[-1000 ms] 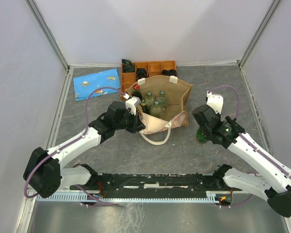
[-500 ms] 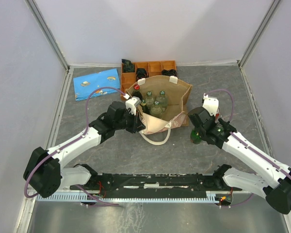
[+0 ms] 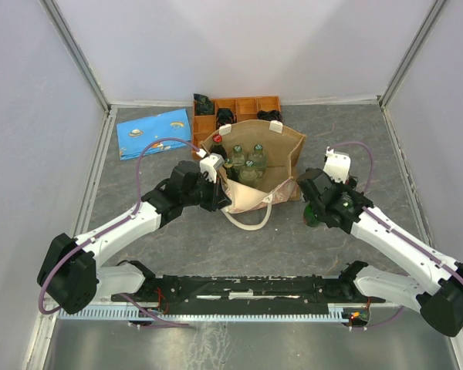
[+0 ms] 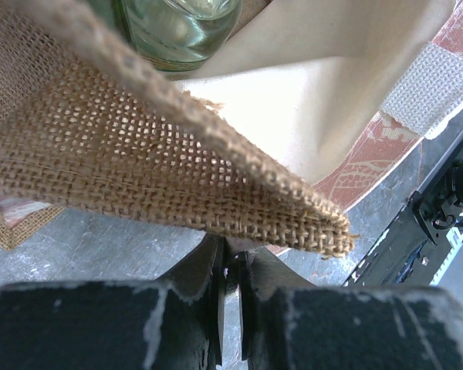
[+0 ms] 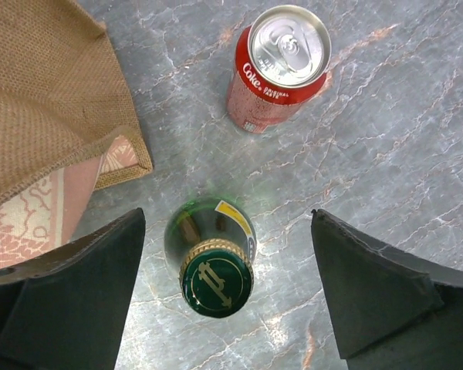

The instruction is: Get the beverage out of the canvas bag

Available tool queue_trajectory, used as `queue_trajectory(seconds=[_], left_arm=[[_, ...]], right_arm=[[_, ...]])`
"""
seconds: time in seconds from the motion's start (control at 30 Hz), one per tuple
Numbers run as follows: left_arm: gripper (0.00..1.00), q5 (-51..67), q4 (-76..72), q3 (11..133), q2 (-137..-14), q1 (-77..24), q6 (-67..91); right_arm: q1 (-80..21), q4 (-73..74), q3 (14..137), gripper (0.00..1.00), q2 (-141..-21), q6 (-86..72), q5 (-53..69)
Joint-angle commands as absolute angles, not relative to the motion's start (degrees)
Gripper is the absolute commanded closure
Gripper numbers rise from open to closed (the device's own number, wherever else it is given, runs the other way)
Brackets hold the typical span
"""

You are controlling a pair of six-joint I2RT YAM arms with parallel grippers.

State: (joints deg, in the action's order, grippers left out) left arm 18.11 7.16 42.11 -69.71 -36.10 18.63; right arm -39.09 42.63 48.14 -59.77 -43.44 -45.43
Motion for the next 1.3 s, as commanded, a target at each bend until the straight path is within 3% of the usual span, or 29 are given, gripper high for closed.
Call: queue_trajectory(seconds=[0.0,0.47,0.7,1.27], left_arm=[[0.97,18.8,10.2,41.3,-70.6,-36.3,19.4],[0.97,18.7,9.1,41.0,-70.7,-36.3,19.8],[0.97,18.2,8.8,41.2,-70.7,-36.3,20.3],[0.97,18.1,9.1,41.3,-70.8,-36.3,20.4]], right_arm=[[-38.9,42.7,52.4,0.03,-59.9,-42.1,-49.7],[-39.0,33.8,74.1,0.01,-63.6,-23.3,-43.3],[-40.4,30.8,84.0,0.13,-71.9,-20.1,-30.3],[-45.4,25.4,81.7,0.15,-87.5,-21.1,-23.2]])
